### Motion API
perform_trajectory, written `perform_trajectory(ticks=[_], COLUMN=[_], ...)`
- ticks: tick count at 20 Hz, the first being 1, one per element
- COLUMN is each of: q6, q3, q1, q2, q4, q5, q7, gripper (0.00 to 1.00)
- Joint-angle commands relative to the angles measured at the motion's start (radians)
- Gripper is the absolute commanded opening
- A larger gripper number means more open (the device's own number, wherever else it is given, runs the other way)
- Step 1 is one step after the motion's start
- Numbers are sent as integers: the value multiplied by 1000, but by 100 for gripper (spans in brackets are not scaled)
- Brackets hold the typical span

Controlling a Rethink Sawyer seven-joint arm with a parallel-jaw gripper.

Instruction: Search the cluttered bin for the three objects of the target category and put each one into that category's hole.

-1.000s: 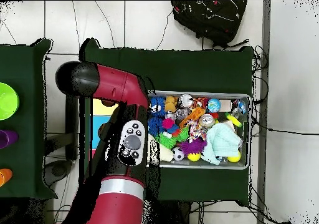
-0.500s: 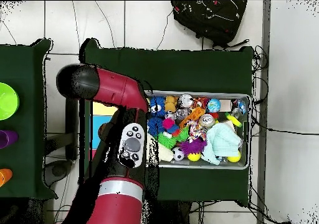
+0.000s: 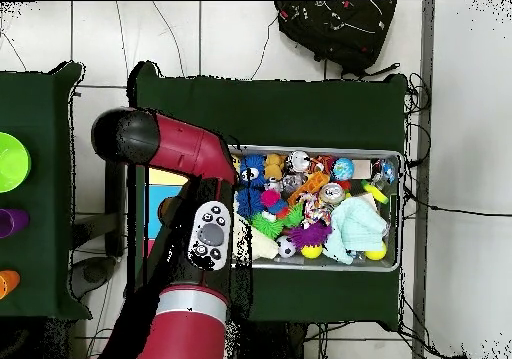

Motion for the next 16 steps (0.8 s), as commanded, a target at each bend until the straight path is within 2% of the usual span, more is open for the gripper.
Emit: perform_trajectory(ticks=[1,16], q6=[-33,-86], q3=[100,133], q1=[-3,-13], q2=[-5,-12], q4=[171,211], q5=[39,73], q7=[260,241], gripper=[0,0])
